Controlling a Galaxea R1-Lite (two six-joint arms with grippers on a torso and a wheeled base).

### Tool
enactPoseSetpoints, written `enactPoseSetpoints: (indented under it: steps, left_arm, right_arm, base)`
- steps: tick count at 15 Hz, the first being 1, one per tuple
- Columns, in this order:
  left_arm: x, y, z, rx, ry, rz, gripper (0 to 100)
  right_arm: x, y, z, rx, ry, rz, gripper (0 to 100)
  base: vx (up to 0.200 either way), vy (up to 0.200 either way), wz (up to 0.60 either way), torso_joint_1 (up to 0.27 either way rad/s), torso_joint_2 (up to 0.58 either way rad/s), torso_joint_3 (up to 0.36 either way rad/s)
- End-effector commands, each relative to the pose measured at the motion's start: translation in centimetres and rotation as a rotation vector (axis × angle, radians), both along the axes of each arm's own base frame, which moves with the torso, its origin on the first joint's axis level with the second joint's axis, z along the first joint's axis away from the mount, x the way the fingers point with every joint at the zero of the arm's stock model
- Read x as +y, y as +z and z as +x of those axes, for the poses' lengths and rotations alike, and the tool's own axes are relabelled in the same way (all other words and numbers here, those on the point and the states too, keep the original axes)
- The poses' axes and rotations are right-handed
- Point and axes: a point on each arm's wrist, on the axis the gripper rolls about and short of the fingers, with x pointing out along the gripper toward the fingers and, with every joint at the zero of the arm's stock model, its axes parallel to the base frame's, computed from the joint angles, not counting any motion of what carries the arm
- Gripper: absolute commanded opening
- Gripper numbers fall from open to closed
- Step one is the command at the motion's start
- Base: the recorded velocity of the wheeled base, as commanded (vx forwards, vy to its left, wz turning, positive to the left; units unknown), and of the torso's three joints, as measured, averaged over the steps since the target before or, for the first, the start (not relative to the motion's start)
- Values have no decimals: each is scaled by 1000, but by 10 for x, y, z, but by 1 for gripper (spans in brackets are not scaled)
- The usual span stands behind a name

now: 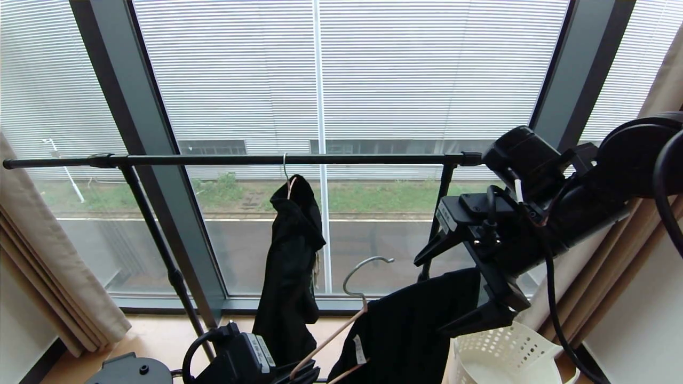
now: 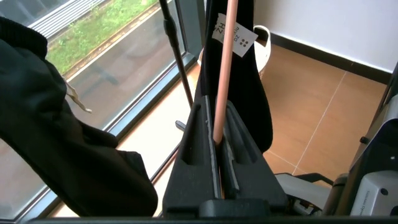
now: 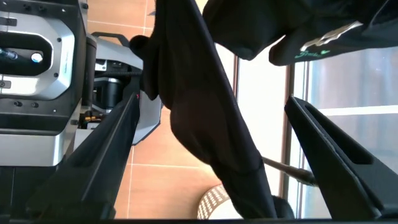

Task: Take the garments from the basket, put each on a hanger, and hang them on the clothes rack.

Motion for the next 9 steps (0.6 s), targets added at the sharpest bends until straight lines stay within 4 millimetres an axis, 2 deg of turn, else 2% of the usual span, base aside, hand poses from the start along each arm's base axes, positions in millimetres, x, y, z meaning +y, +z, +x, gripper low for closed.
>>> enactPoseSetpoints:
  steps: [1,9]
  left_arm:
    - [0,0,0,0,0,0,0]
    - [-1,0,-2,1,-12,-1,0]
  right_arm:
    - [4,-11,5,31,4,-16,100]
    - [22,-32,19,37,27,-21,100]
  base:
    - [0,0,0,0,0,0]
    - [0,0,0,0,0,0]
